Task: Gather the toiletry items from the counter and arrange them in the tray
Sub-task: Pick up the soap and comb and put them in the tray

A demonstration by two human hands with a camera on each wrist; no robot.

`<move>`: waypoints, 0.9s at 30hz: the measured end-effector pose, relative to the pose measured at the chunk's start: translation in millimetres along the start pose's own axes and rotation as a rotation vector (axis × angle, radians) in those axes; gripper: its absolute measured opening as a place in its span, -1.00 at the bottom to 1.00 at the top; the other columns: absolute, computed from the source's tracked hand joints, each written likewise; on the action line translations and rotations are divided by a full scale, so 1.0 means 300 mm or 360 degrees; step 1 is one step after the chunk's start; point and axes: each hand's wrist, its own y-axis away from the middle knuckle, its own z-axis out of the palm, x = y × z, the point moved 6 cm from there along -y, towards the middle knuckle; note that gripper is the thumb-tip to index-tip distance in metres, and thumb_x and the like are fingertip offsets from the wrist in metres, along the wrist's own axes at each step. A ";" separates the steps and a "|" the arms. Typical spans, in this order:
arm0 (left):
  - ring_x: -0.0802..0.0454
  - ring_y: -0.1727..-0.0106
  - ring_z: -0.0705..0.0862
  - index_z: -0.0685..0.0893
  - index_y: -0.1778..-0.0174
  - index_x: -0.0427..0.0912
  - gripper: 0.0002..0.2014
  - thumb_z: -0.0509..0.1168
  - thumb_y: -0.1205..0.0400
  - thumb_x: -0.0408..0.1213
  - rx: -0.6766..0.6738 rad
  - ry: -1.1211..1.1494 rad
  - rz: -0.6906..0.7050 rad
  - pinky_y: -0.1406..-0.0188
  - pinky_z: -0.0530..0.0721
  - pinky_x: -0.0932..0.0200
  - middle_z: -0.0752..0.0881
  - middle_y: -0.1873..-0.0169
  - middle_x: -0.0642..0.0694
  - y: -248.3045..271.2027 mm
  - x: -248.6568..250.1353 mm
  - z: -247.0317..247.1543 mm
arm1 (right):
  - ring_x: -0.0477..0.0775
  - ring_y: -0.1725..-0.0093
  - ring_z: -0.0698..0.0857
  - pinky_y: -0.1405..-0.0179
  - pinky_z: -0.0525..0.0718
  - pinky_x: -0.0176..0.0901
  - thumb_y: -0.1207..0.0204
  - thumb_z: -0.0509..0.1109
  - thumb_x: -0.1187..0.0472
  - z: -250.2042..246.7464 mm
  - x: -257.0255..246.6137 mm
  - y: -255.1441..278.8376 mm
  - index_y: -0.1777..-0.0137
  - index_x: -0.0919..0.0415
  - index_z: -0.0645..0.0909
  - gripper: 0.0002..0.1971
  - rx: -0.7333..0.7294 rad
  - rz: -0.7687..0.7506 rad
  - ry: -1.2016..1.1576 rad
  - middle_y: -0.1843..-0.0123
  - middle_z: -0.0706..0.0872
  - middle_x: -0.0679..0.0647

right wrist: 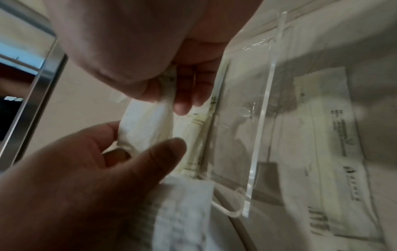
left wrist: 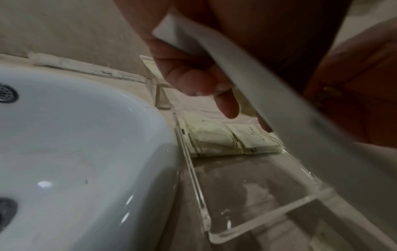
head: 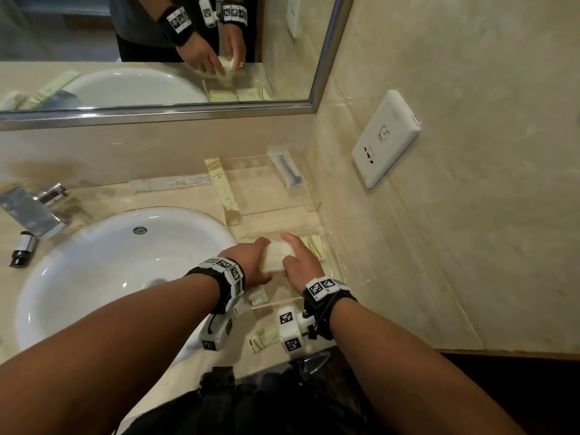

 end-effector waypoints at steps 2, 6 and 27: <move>-0.05 -0.01 0.73 0.20 -0.54 0.13 -0.21 0.43 -0.46 0.15 -0.0021 0.0062 0.0009 0.03 0.72 0.03 0.75 -0.01 0.01 -0.027 0.000 0.007 | 0.06 0.12 0.71 0.09 0.73 -0.04 -0.60 0.15 0.28 -0.055 0.036 -0.013 -0.63 -0.27 0.33 -0.36 0.0126 0.0113 -0.0071 -0.32 0.70 0.08; -0.06 -0.09 0.72 0.28 -0.54 0.12 -0.30 0.40 -0.52 0.12 -0.0009 0.0137 -0.0071 -0.05 0.72 -0.01 0.75 -0.09 0.00 -0.080 -0.042 0.002 | 0.06 -0.02 0.65 -0.02 0.64 -0.11 -0.61 0.18 0.31 -0.154 0.108 -0.069 -0.68 -0.22 0.28 -0.34 0.0332 0.0287 -0.0081 -0.47 0.63 0.08; 0.02 0.01 0.68 0.67 -0.09 0.00 -0.66 0.37 -0.57 0.15 0.0197 0.0662 -0.0446 -0.04 0.66 0.09 0.72 0.04 0.04 -0.168 -0.176 -0.021 | 0.27 -0.26 0.64 -0.22 0.62 0.03 -0.63 0.34 0.14 -0.137 0.169 -0.247 -0.65 -0.03 0.32 -0.42 0.0372 0.0246 0.0820 -0.41 0.53 0.23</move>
